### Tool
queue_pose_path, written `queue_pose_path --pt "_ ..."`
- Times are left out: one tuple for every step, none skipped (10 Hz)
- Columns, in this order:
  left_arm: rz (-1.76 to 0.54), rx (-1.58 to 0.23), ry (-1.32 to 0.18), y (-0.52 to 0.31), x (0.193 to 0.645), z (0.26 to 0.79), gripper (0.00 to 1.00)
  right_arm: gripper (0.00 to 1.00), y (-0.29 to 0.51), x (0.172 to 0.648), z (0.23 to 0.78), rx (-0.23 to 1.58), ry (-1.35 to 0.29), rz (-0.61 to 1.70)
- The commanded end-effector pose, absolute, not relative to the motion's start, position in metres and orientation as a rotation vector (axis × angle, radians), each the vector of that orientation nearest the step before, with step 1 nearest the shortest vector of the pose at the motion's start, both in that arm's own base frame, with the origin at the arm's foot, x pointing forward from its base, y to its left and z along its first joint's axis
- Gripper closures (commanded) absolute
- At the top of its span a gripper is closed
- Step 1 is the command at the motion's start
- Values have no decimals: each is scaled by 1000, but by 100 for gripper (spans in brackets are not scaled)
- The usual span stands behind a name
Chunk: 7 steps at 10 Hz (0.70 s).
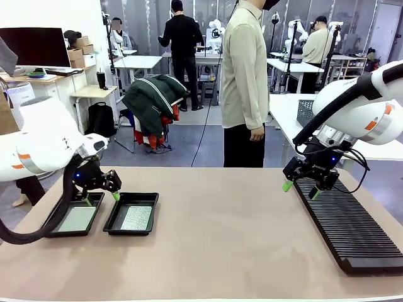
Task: Inspect and transfer BCBs to ESD trays.
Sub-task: Pick up the ESD tray and place it on the left side of the table.
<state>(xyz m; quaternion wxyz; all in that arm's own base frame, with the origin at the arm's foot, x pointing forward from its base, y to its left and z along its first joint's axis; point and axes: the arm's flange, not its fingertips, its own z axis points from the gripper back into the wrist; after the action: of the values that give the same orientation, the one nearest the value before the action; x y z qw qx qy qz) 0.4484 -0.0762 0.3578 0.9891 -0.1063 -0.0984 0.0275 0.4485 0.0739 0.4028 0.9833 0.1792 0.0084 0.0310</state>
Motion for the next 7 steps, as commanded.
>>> queue_pose_path --pt "57 -105 -199 -78 426 386 0 0 75 449 404 345 21 48" --pt "47 -73 -196 -79 418 396 0 0 75 449 404 345 21 48" --pt "24 -37 -183 -81 413 405 0 0 75 449 404 345 21 48" --pt "15 -11 -171 -83 412 413 0 0 75 449 404 345 21 48" --pt "-5 -6 -163 -87 410 420 0 0 75 449 404 345 21 48" --pt "-9 7 -169 -90 408 425 0 0 75 449 404 345 21 48" --pt "-12 4 -169 -90 406 430 0 0 75 449 404 345 21 48"
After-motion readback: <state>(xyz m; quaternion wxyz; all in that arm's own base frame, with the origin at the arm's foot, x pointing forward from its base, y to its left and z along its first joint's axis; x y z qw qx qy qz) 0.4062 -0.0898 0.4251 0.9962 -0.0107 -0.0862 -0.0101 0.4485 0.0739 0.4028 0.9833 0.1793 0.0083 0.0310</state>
